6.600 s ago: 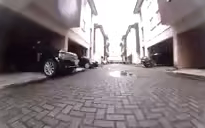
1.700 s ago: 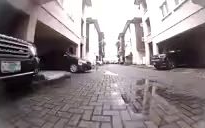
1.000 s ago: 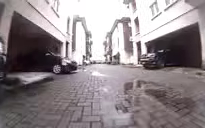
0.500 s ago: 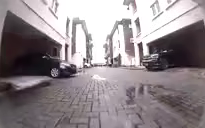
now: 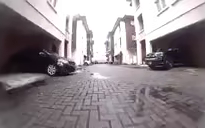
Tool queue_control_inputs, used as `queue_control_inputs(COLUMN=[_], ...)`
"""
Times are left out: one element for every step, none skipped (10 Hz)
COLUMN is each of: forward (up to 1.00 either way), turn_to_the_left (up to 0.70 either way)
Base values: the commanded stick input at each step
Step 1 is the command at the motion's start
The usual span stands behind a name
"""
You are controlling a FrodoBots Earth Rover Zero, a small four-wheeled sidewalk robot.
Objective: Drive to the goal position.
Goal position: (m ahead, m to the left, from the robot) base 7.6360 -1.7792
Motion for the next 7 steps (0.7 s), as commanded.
queue_control_inputs(forward=[0.85, 0.85, 0.85, 0.85, 0.85, 0.85, 0.85], turn_to_the_left=[0.00, 0.00, 0.00, 0.00, 0.00, 0.00, -0.17])
